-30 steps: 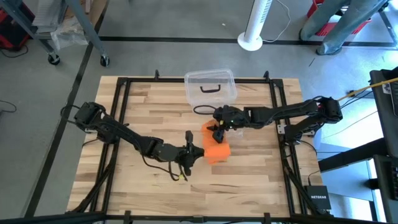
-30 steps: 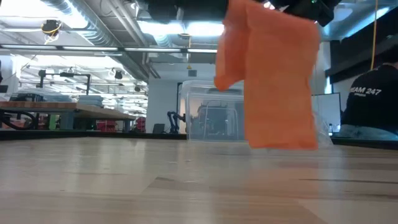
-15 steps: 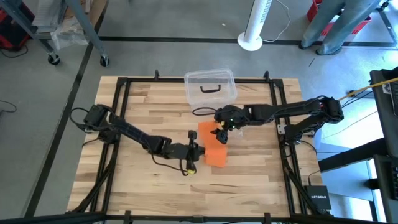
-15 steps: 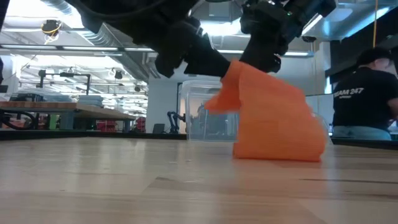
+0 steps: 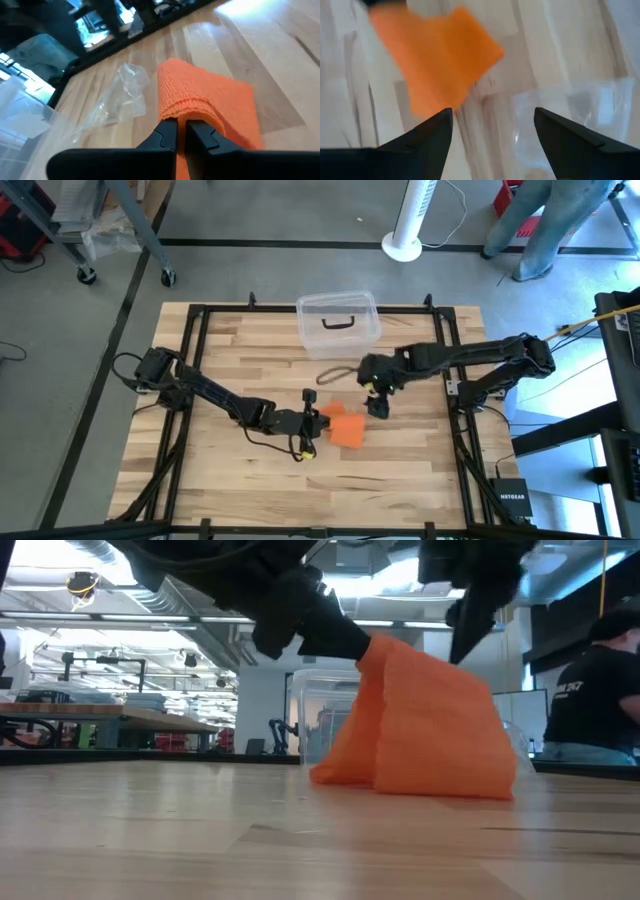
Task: Roll bandage
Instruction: Roll the orange bandage
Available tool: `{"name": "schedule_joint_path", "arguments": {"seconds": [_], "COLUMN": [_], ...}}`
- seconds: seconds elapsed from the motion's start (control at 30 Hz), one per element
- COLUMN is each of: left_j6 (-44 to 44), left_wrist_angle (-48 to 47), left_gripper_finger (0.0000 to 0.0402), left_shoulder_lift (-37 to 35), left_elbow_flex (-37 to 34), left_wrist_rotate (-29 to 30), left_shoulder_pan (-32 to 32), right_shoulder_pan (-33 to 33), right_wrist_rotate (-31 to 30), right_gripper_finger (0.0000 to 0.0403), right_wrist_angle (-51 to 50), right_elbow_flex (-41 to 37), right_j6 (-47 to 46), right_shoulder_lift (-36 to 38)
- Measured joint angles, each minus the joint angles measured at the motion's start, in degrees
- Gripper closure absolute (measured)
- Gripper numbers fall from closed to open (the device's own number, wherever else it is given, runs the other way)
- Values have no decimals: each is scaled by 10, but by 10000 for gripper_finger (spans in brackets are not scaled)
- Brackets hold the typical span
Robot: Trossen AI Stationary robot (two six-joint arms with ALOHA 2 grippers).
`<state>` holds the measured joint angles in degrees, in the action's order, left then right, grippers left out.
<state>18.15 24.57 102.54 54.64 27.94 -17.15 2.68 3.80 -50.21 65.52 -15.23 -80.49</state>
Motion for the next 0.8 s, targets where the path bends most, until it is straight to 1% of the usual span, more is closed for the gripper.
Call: {"name": "schedule_joint_path", "arguments": {"seconds": [0.13,0.23,0.3,0.4,0.5,0.57,0.63,0.73,0.8], "left_j6": [5,4,5,5,5,5,4,4,3], "left_wrist_angle": [8,10,14,20,20,19,19,19,18], "left_gripper_finger": [398,398,399,398,396,396,395,395,397], "left_shoulder_lift": [-2,-2,-2,-2,-2,-2,-2,-2,-2], "left_elbow_flex": [0,0,0,0,0,0,0,0,0], "left_wrist_rotate": [8,8,8,8,8,8,8,8,9], "left_shoulder_pan": [3,4,6,7,8,8,8,8,8], "right_shoulder_pan": [60,109,137,179,203,206,206,213,218], "right_wrist_rotate": [-13,-17,-23,-49,-75,-90,-122,-166,-178], "right_gripper_finger": [123,123,123,123,123,123,123,123,123], "right_wrist_angle": [43,123,211,374,507,554,573,603,646], "right_elbow_flex": [-75,-156,-216,-307,-371,-388,-391,-392,-392], "right_j6": [5,-12,-44,-90,-121,-148,-162,-155,-131], "right_shoulder_lift": [25,46,52,47,25,12,4,-10,-16]}}
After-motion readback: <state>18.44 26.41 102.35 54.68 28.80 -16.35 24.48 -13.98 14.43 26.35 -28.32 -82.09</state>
